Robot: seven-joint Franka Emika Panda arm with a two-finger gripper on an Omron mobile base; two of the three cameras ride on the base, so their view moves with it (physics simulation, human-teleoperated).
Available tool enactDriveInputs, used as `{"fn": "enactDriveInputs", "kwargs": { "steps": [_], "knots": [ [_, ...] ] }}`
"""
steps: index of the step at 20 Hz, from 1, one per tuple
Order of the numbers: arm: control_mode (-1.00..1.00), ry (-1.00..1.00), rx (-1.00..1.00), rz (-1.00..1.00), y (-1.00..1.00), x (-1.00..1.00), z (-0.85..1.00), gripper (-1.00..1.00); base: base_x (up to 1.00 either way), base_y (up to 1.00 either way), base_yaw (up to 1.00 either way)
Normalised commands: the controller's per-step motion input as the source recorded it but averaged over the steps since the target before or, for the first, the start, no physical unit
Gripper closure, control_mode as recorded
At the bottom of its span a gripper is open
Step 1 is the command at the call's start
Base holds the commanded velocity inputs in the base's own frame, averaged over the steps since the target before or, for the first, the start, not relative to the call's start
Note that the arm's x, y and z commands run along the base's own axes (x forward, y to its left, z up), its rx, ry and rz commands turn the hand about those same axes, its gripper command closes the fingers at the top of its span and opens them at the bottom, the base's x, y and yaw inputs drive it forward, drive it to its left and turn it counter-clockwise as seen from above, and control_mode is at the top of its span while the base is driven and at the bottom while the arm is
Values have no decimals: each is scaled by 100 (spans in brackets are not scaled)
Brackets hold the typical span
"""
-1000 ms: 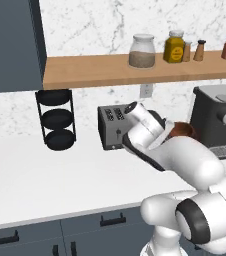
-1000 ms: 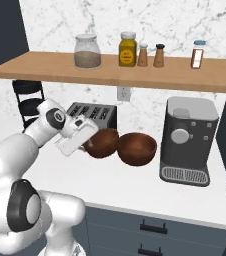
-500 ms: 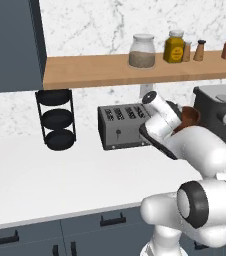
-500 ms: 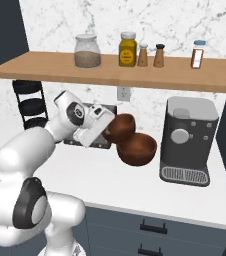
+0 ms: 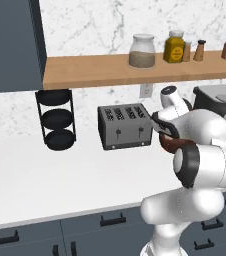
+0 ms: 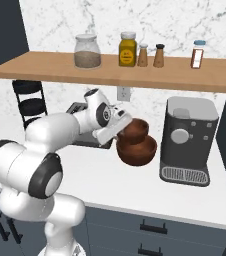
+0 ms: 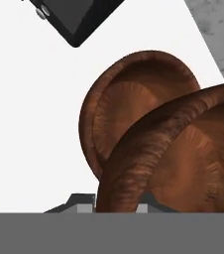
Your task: Pick up the bowls on the counter and stack them on top of one another in the open cabinet. Place the smaller bowl on top of the larger bowl.
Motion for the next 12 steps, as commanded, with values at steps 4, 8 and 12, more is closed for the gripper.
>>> {"fn": "enactDriveInputs", "kwargs": {
  "steps": [4,8,12],
  "knots": [
    [-100,1,13,0,-13,20,-44,100,0,0,0],
    [-100,0,7,0,-17,13,-23,100,0,0,0],
    [-100,0,4,0,-18,1,-44,100,0,0,0]
  ]
}}
